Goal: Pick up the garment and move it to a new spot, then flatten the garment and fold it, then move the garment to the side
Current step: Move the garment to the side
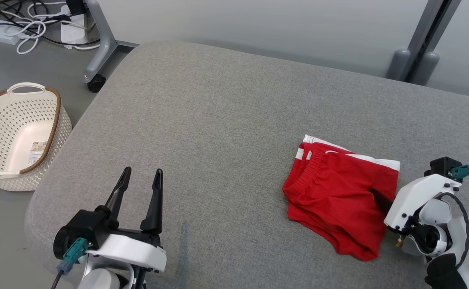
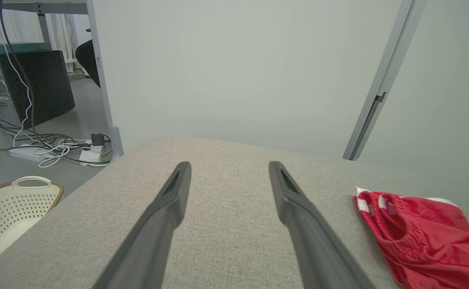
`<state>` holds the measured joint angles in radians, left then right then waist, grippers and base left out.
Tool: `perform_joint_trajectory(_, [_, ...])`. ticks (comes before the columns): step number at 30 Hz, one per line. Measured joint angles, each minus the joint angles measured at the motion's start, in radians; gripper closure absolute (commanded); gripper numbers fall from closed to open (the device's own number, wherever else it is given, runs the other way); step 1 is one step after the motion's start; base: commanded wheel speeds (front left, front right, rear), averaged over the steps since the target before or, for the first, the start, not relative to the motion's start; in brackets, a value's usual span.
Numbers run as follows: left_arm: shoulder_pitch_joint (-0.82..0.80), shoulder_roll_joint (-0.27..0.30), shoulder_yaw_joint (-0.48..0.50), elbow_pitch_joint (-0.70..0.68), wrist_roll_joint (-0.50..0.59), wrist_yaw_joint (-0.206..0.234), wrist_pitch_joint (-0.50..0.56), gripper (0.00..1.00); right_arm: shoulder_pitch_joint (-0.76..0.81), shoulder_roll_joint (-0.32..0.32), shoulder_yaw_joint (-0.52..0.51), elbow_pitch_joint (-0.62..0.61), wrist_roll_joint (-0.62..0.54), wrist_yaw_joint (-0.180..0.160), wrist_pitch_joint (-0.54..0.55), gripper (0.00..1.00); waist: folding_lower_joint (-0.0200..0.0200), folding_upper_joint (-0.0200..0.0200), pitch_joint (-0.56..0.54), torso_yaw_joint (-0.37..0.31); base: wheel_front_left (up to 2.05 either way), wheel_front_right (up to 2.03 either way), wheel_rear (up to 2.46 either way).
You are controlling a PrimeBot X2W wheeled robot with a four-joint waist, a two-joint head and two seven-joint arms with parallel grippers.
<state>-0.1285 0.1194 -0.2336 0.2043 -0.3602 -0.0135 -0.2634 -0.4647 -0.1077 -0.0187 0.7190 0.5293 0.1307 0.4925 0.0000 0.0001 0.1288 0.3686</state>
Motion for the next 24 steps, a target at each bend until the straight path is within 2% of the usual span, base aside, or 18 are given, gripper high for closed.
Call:
perform_joint_trajectory(1, [-0.001,0.000,0.001,0.001,0.001,-0.001,0.000,0.00,0.001,0.003,0.001,-0.005,0.008,0.000,-0.003,0.73,0.0000,0.0000,0.000,-0.001,0.00,0.00,0.00])
perform_joint_trajectory(2, [-0.002,0.000,0.001,0.001,0.004,-0.004,0.000,0.00,0.003,0.006,0.003,-0.011,0.014,0.000,-0.012,1.00,0.0000,0.0000,0.001,-0.003,0.00,0.00,0.00])
perform_joint_trajectory(8, [-0.012,0.001,-0.001,0.003,0.017,-0.021,0.000,0.00,0.003,0.011,0.038,-0.039,0.036,0.000,-0.070,1.00,0.0000,0.0000,-0.003,-0.032,0.00,0.00,0.00])
perform_joint_trajectory(13, [-0.017,-0.003,-0.026,-0.009,0.026,-0.036,0.000,0.00,0.002,-0.004,0.081,-0.079,0.063,0.000,-0.106,1.00,0.0000,0.0000,-0.012,-0.083,0.00,0.00,0.00])
perform_joint_trajectory(24, [-0.065,-0.005,-0.084,-0.061,0.051,-0.051,0.027,0.00,-0.090,-0.110,0.156,-0.157,0.096,0.000,-0.100,1.00,0.0000,0.0000,0.019,-0.252,0.00,0.00,0.00])
